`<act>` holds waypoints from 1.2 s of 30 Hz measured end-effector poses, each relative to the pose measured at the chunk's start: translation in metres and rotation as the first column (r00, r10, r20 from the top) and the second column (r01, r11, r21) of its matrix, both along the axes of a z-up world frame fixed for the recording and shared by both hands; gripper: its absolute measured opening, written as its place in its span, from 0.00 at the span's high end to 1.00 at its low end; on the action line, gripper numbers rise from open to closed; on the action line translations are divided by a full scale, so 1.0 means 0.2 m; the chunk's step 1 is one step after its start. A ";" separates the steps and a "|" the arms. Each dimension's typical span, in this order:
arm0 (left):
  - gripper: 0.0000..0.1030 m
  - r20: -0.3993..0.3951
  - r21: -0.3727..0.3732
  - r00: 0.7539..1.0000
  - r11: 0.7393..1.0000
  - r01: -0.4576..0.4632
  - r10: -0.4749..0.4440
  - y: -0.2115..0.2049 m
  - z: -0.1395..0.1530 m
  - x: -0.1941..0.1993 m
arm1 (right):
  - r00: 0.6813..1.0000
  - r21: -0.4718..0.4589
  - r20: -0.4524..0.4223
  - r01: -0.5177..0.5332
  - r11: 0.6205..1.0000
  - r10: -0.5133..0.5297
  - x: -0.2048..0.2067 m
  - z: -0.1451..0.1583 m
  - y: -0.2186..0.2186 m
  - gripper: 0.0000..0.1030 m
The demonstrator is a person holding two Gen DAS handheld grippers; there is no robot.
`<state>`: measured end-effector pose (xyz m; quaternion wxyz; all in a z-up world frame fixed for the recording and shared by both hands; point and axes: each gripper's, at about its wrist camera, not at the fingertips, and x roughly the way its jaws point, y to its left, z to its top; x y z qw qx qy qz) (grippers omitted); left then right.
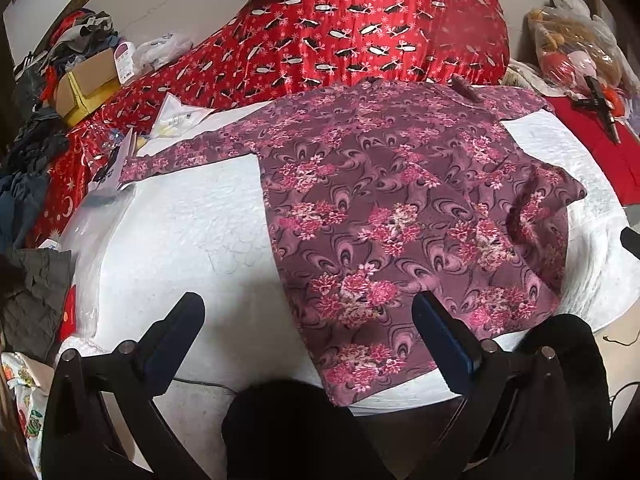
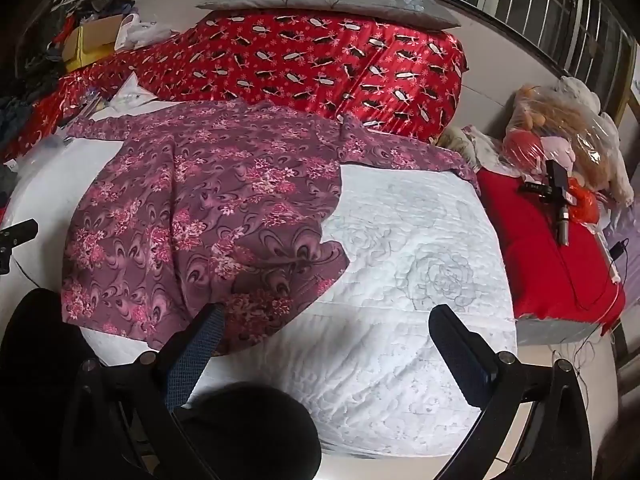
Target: Fold small clothes
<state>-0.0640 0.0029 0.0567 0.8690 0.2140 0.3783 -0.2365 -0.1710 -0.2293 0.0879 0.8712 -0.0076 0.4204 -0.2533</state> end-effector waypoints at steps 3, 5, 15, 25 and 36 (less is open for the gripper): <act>0.00 0.001 -0.003 1.000 1.000 0.010 -0.010 -0.01 -0.01 -0.01 | 1.000 0.014 0.009 0.012 1.000 -0.012 -0.02 0.00 -0.02 0.00; 0.00 0.003 0.001 1.000 1.000 0.017 -0.017 -0.02 -0.02 -0.02 | 1.000 0.015 0.011 0.017 1.000 -0.017 -0.02 0.00 -0.02 0.00; 0.00 -0.016 0.000 1.000 1.000 0.024 -0.024 -0.04 -0.05 -0.03 | 1.000 0.043 0.030 -0.008 0.999 0.006 -0.03 0.01 -0.03 0.02; 0.00 -0.022 -0.005 1.000 1.000 0.019 -0.020 -0.04 -0.05 -0.03 | 1.000 0.039 0.031 -0.003 0.999 0.002 -0.03 0.01 -0.02 0.02; 0.00 -0.059 -0.032 0.998 0.999 0.009 -0.011 -0.01 -0.06 -0.01 | 1.000 0.040 0.029 -0.005 0.999 0.004 -0.03 0.01 -0.02 0.02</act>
